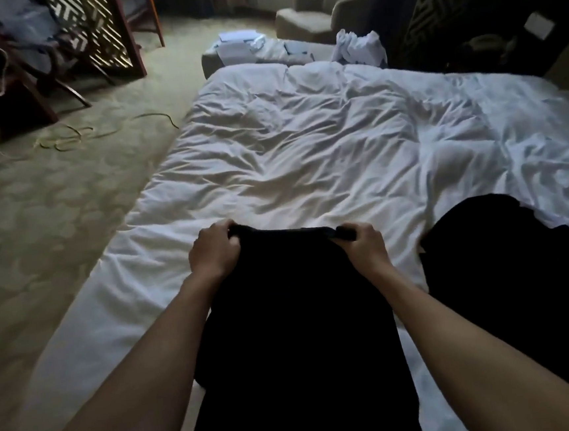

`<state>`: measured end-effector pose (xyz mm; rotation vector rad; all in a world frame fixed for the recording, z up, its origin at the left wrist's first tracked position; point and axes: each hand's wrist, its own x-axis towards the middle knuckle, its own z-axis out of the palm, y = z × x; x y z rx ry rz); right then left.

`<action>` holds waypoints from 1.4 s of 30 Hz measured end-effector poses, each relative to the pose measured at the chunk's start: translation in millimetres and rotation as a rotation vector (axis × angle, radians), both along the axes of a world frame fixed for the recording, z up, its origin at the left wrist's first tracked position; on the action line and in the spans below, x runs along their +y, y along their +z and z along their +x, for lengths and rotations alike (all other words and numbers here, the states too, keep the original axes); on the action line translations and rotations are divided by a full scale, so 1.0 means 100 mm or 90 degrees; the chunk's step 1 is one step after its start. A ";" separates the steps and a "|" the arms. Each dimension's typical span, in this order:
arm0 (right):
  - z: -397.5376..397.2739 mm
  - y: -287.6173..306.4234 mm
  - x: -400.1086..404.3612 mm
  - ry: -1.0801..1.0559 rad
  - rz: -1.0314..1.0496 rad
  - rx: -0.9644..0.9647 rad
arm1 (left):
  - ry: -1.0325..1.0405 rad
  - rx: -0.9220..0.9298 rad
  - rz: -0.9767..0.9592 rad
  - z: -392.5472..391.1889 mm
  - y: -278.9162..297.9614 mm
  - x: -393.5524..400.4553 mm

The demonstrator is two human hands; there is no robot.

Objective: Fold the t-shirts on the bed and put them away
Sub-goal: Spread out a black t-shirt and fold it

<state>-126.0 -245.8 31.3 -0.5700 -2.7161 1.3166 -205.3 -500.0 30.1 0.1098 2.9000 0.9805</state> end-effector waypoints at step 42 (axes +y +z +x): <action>-0.66 -1.87 -0.11 0.019 0.501 -0.006 | 0.048 -0.246 -0.174 -0.33 -2.09 -0.08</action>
